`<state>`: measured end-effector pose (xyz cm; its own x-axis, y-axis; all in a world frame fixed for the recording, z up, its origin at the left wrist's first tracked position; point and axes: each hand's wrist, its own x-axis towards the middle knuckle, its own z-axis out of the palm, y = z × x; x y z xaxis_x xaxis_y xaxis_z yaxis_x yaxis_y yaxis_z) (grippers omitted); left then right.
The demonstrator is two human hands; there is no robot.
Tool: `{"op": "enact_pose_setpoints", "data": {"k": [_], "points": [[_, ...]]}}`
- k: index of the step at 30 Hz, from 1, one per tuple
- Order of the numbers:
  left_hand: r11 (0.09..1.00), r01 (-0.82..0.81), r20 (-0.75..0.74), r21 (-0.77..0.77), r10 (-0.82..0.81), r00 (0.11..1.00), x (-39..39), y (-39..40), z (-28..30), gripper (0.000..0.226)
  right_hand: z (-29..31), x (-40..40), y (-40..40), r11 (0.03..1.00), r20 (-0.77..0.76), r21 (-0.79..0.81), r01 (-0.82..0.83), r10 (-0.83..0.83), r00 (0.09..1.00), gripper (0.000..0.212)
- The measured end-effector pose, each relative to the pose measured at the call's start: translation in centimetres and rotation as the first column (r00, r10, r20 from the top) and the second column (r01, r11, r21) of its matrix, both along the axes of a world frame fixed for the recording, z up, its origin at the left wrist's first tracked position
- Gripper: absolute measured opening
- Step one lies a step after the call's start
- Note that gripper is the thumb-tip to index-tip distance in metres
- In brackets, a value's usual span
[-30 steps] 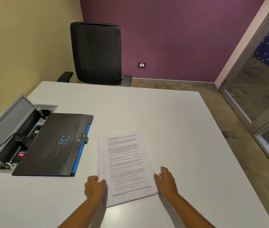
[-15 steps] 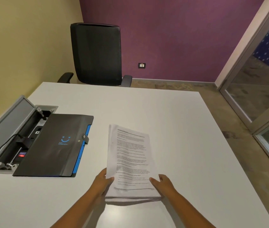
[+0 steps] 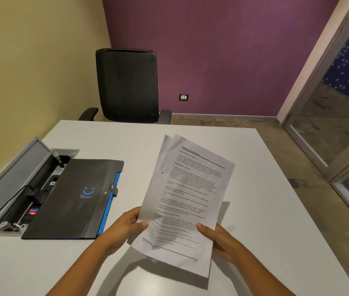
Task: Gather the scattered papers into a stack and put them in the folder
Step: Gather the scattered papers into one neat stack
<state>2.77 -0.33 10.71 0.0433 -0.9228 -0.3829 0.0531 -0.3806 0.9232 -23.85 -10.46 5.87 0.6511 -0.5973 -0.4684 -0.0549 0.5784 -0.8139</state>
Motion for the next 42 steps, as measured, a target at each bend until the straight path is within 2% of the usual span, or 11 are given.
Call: {"op": "enact_pose_setpoints", "data": {"k": [8,11,14,15,16,17,18,19,22,33,42], "points": [[0.969,-0.238,0.111,-0.063,0.244,0.963,-0.1,-0.5,0.0,0.040,3.6,0.5,-0.8,0.931,0.007,-0.275,0.242,-0.250,0.968,0.051],[0.967,-0.225,0.167,-0.119,0.243,0.956,-0.5,-0.9,1.0,0.045,5.1,1.0,-1.0,0.891,-0.005,-0.326,0.317,-0.337,0.942,0.045],[0.960,-0.247,0.183,-0.134,0.269,0.946,-1.1,1.1,1.0,0.057,6.6,1.6,-1.6,0.848,-0.127,-0.464,0.256,-0.349,0.928,0.030],[0.914,-0.406,0.269,-0.019,0.396,0.878,-1.0,1.2,0.9,0.058,7.0,1.8,-1.7,0.849,-0.154,-0.488,0.203,-0.313,0.937,0.022],[0.947,-0.245,0.200,-0.210,0.287,0.937,-1.4,1.7,1.5,0.050,7.3,2.1,-1.8,0.858,-0.144,-0.481,0.181,-0.280,0.949,0.013],[0.964,-0.135,0.243,-0.228,0.191,0.951,-1.9,0.0,1.6,0.038,7.6,2.1,-1.8,0.864,-0.132,-0.469,0.183,-0.273,0.953,0.013],[0.924,-0.073,0.216,-0.374,0.164,0.962,-2.5,-1.4,3.0,0.028,7.9,2.1,-1.7,0.856,-0.132,-0.474,0.206,-0.300,0.945,0.015],[0.947,-0.116,0.239,-0.300,0.192,0.952,-3.0,-2.2,4.2,0.025,8.2,2.0,-1.7,0.840,-0.135,-0.493,0.227,-0.332,0.934,0.016],[0.898,-0.271,0.127,-0.347,0.331,0.935,-2.8,-3.1,4.6,0.032,9.0,1.8,-1.5,0.830,-0.035,-0.478,0.287,-0.344,0.938,0.022],[0.799,-0.420,0.037,-0.431,0.481,0.876,-4.9,-4.6,6.2,0.025,10.5,3.0,-1.2,0.757,0.140,-0.525,0.389,-0.375,0.917,0.025],[0.904,-0.360,0.196,-0.232,0.406,0.893,-5.5,-4.1,1.1,0.012,5.5,3.1,-0.4,0.830,-0.036,-0.421,0.367,-0.420,0.907,0.019]]}}
